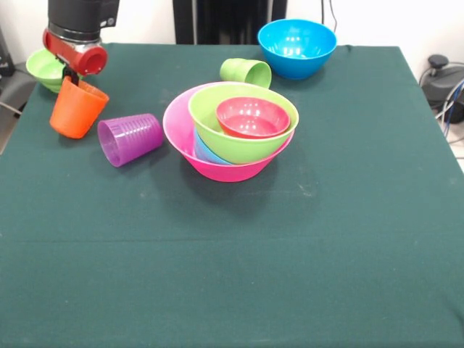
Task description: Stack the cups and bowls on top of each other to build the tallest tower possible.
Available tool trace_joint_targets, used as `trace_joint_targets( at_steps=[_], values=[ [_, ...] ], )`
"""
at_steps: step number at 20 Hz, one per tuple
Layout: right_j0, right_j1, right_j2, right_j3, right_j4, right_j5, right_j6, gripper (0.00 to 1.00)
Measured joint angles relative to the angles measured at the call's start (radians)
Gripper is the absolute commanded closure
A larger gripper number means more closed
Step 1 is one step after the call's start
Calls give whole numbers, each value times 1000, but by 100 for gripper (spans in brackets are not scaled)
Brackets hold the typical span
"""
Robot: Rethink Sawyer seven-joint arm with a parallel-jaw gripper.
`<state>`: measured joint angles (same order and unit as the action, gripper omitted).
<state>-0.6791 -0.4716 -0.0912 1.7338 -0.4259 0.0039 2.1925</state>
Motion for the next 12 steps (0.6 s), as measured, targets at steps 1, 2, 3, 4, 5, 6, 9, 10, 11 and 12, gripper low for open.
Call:
trace_joint_targets(
  at_steps=[1, 2, 3, 4, 5, 6, 9, 10, 11, 12],
  values=[
    [0, -1, 0, 0, 0, 0, 0, 100],
    [1, -1, 0, 0, 0, 0, 0, 100],
    [1, -2, 0, 0, 0, 0, 0, 100],
    [1, -2, 0, 0, 0, 0, 0, 100],
    [2, -3, 0, 0, 0, 0, 0, 100],
    [2, -3, 0, 0, 0, 0, 0, 100],
    [15, -3, -10, -1, 0, 0, 0, 100],
    [21, -3, -14, -1, 0, 0, 0, 100],
    [33, -3, -23, -2, 0, 1, 0, 100],
    [53, -4, -35, -3, 0, 1, 0, 100]
  ],
)
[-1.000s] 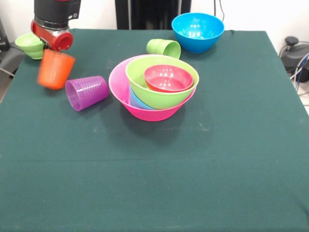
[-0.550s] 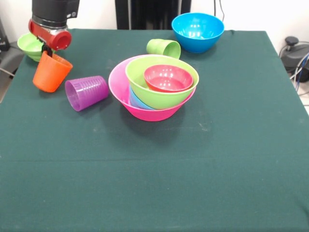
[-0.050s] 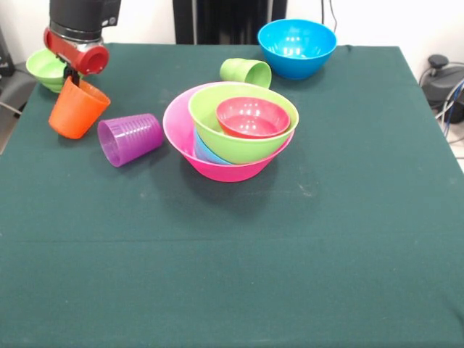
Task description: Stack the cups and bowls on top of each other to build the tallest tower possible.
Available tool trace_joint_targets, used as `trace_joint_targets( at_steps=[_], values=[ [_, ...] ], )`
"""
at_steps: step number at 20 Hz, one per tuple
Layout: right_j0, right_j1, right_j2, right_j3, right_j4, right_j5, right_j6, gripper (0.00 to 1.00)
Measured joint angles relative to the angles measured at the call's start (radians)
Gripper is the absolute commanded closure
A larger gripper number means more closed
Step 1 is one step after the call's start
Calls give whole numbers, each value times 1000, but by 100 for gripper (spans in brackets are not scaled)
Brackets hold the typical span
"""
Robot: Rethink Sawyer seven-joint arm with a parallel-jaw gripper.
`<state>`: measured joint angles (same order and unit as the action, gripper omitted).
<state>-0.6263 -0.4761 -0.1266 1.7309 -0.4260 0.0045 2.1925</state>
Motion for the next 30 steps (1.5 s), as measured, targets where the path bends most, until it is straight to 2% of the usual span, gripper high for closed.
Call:
trace_joint_targets(
  at_steps=[8, 11, 17, 24, 30],
  values=[
    [154, -5, -84, -38, 14, 30, 0, 100],
    [232, -4, -123, -90, 42, 105, 0, 100],
    [332, 1, -170, -204, 110, 242, 0, 100],
    [369, -2, -193, -276, 158, 281, 0, 100],
    [405, -8, -238, -296, 188, 325, 0, 100]
  ],
)
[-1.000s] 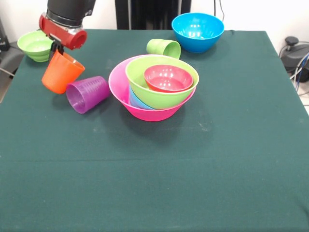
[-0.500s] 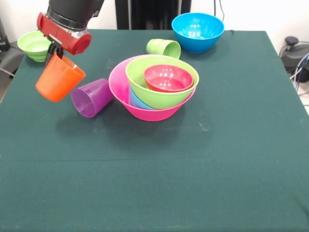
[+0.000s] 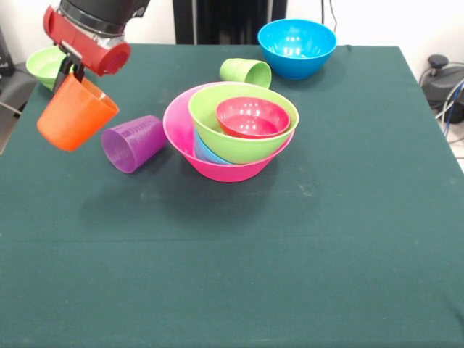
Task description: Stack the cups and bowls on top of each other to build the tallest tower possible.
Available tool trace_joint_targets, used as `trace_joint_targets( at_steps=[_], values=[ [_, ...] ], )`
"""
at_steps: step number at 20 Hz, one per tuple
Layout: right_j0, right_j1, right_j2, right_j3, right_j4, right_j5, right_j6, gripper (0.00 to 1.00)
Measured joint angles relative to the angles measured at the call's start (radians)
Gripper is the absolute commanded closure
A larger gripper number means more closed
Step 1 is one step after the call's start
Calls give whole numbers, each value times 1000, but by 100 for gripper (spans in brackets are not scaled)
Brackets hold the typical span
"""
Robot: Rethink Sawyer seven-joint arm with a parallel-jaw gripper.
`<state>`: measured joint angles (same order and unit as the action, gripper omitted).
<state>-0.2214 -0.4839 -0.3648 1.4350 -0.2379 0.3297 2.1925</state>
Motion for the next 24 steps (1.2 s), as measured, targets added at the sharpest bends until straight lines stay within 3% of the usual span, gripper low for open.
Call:
trace_joint_targets(
  at_steps=[16, 24],
  values=[
    [210, 12, -169, -1, 122, 51, 4, 100],
    [330, 42, -267, -1, 227, 51, 84, 100]
  ],
)
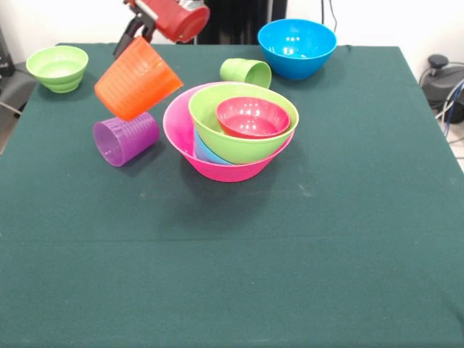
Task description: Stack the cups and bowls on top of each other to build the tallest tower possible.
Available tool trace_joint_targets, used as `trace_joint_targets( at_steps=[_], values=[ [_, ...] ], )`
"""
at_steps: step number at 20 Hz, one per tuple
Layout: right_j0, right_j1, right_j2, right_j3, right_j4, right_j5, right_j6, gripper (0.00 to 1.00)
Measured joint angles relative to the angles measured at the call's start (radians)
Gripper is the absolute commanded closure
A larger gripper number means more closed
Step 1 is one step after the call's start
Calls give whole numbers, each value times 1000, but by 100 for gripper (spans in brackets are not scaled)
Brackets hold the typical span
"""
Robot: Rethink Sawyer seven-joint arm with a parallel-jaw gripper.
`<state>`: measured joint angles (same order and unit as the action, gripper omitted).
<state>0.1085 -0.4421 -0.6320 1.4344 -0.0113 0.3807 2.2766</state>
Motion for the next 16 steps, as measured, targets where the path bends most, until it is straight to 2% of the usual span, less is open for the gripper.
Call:
trace_joint_targets(
  at_steps=[11, 16],
  values=[
    [92, 57, -87, 3, 86, 7, 101, 100],
    [153, 90, -133, 13, 134, 30, 150, 100]
  ],
)
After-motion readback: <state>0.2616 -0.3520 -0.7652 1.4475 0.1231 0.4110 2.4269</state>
